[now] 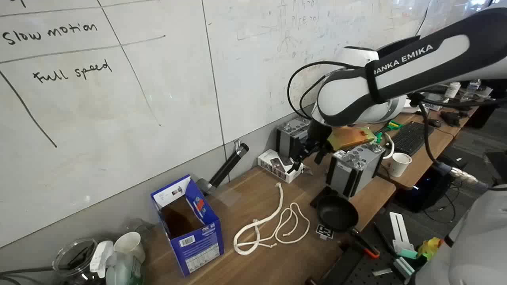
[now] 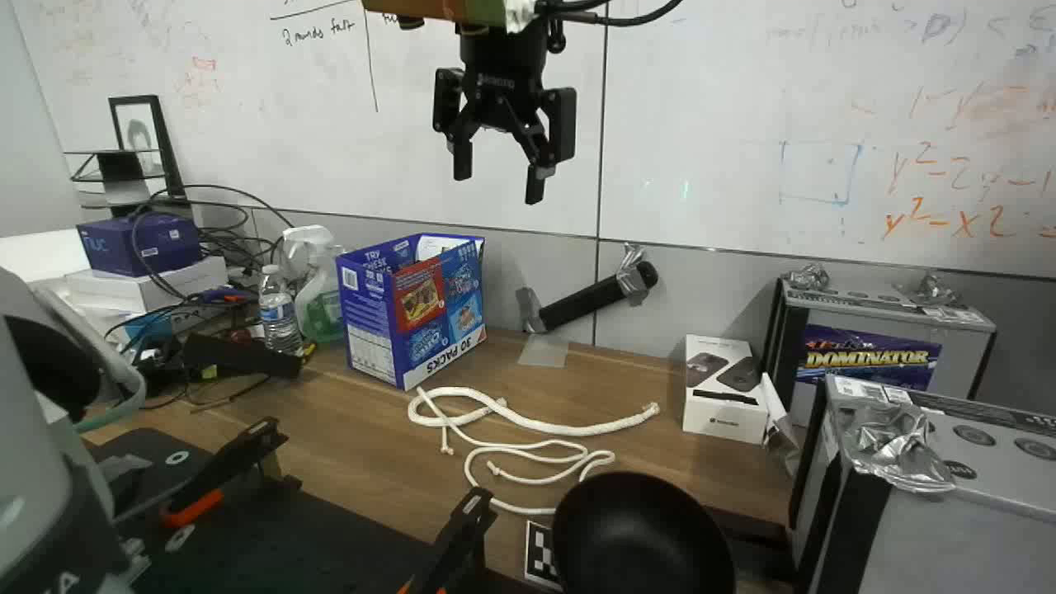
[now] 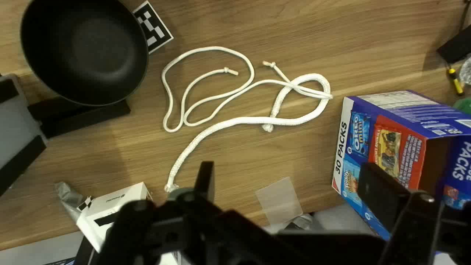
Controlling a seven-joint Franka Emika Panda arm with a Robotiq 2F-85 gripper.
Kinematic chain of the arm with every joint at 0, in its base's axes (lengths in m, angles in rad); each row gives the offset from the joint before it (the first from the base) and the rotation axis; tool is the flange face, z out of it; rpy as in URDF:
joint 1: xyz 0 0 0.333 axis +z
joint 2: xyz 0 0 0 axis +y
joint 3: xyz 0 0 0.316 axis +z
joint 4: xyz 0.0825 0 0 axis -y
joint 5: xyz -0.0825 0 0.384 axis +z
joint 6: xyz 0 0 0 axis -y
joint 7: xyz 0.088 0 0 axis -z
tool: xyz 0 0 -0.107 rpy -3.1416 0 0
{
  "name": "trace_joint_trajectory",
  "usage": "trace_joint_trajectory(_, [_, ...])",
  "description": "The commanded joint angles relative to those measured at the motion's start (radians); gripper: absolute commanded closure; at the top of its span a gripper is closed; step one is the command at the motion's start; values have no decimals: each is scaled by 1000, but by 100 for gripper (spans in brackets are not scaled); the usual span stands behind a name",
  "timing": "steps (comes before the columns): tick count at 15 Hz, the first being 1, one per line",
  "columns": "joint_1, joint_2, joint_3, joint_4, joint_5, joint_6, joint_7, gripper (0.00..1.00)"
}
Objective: Put the white ropes in the carton box
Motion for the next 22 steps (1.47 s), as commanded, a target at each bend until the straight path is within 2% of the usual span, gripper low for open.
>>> trace_joint_trajectory(1, [-14,0,14,4,9,-4,-6,0])
trace_joint_trajectory(7, [-16,4,15,4,6,6,-7,0])
trace_joint_trajectory(13, [-34,112,27,-14,16,150,61,0])
trace_joint_trajectory(19, [-83,352,103,-24,-39,454,301,0])
trace_joint_trajectory(21, [-131,450,137,-26,-145,553,431,0])
trace_joint_trajectory(22, [-168,507,141,-27,-254,608,527,0])
